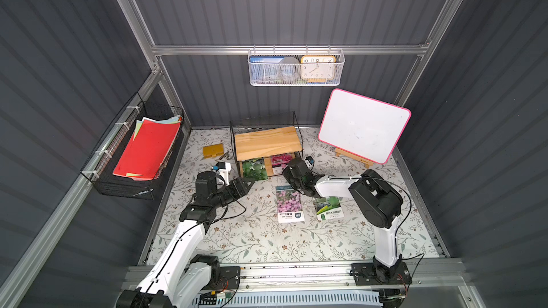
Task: Take the seed bag off the shelf
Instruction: Pick up the seed packet from the shelf.
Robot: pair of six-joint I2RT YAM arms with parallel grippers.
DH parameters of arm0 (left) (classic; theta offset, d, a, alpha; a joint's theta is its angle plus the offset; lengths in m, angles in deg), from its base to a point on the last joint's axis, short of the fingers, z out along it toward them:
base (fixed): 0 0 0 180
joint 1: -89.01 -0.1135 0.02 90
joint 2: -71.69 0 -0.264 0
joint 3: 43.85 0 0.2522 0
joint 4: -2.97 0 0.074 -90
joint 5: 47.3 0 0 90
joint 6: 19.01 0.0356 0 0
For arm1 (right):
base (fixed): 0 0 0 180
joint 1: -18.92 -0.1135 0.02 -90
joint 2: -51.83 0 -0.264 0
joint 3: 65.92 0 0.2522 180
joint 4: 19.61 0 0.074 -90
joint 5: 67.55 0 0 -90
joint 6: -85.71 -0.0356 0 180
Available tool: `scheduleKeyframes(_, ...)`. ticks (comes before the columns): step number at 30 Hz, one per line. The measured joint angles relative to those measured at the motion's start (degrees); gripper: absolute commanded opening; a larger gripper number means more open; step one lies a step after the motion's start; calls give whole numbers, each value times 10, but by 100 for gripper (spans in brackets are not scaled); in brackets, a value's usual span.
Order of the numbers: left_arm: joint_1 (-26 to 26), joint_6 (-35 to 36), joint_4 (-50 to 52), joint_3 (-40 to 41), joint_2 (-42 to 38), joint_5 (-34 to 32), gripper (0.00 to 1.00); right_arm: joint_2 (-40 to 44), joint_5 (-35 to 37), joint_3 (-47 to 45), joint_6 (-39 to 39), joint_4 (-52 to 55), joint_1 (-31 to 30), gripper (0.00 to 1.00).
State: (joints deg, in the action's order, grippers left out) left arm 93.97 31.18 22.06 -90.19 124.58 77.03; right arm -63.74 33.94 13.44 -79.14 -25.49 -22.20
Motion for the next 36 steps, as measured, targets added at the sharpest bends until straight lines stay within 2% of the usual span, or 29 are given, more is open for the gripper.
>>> scheduleKeyframes(1, 0, 0, 0, 0, 0, 1, 50, 0, 2, 0, 1, -1, 0, 10)
scheduleKeyframes(3, 0, 0, -3, 2, 0, 5, 50, 0, 5, 1, -2, -5, 0, 0)
scheduleKeyframes(15, 0, -2, -39, 40, -16, 69, 53, -1, 5, -1, 0, -26, 0, 0)
scheduleKeyframes(18, 0, -13, -66, 46, -16, 94, 57, 5, -1, -19, 6, -47, 0, 0)
scheduleKeyframes(23, 0, -34, -109, 56, -2, 135, 62, 54, -12, -71, 20, -60, 0, 0)
scheduleKeyframes(26, 0, -34, -117, 56, 16, 148, 69, 90, -17, -92, 27, -68, 0, 0)
scheduleKeyframes(36, 0, -29, -116, 56, 42, 152, 72, 150, -49, -140, 26, -95, 0, 0)
